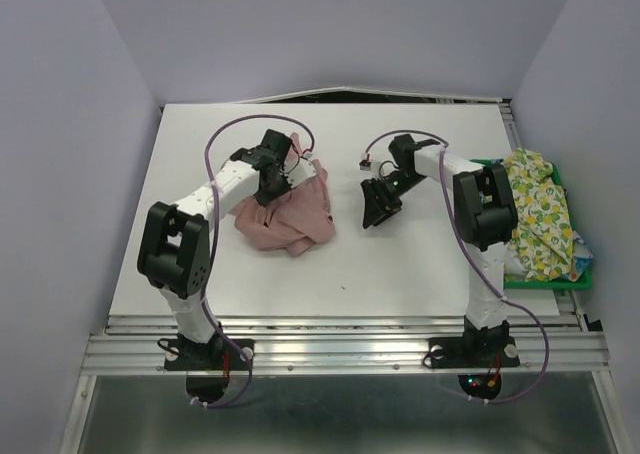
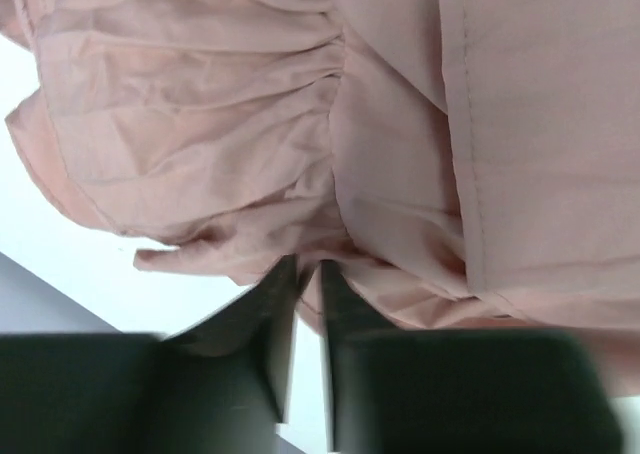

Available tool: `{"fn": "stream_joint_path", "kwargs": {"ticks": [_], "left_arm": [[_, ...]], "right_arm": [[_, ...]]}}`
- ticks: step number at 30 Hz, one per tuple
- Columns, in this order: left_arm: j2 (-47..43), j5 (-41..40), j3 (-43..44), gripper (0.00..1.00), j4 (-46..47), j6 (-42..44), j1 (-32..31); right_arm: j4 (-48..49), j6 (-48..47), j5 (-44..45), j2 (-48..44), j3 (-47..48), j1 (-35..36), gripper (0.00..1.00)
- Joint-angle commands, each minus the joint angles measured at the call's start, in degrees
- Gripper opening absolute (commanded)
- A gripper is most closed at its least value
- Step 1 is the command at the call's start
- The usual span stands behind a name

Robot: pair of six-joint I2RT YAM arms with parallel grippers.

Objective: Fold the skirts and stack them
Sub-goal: Fold the skirt

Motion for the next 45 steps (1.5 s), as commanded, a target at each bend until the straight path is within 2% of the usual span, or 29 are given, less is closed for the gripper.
{"fn": "stream_joint_path", "kwargs": {"ticks": [1,2,6,8,11,12,14,18,21,23,29,34,40,45], "left_arm": [[0.4,-0.85,1.54,0.41,1.27,0.62,-0.01],[-0.38,-0.76,1.8,0.5,1.45,0.44,0.6],[-3.46,3.17,4.78,0.67,0.23,-0.44,3.58],[-5.39,4.68,7.06,0.68,0.05,-1.84,6.74],[-7.32,13.37,9.36,0.68,-1.62,-4.21,10.96],[-7.68,18.0,9.88,0.68,-2.67,-4.92,14.11],[-7.86,23.99,10.24,0.68,-4.52,-6.15,17.46],[-6.64,42.68,9.02,0.68,-9.17,-10.8,27.12],[-4.87,48.09,6.91,0.66,-12.51,-9.68,29.96],[-5.57,49.68,4.63,0.66,-12.7,-8.18,29.96],[-7.33,52.76,-3.02,0.65,-14.37,-2.29,29.79],[-7.6,51.8,-7.25,0.65,-10.95,-3.25,29.87],[-7.86,49.87,-9.53,0.65,-6.99,-6.94,29.87],[-9.18,48.02,-10.06,0.66,-5.14,-7.91,29.87]], "right_arm": [[0.39,-3.66,6.7,-2.72,2.23,0.6,0.65],[0.21,-3.66,6.7,-3.25,3.28,0.6,0.66],[0.56,-0.87,5.3,-5.01,7.15,0.6,0.66],[3.09,2.47,2.68,-5.97,8.73,0.6,0.63],[7.92,4.94,0.55,-8.87,8.74,1.74,0.62],[11.42,5.47,1.16,-9.66,9.09,3.4,0.6],[13.21,3.73,2.65,-10.37,10.75,5.77,0.58],[13.48,-7.14,10.36,-9.67,16.29,14.89,0.55],[15.4,-12.43,16.52,-9.15,17.53,19.48,0.52],[15.76,-13.77,18.12,-7.66,19.63,22.74,0.52],[16.28,-11.93,19.62,-2.56,24.47,25.38,0.52],[21.12,-11.57,19.89,-0.97,24.56,26.0,0.52],[17.52,-10.7,18.65,2.02,29.13,27.58,0.51],[16.91,-8.33,19.71,1.76,26.94,29.34,0.52]]}}
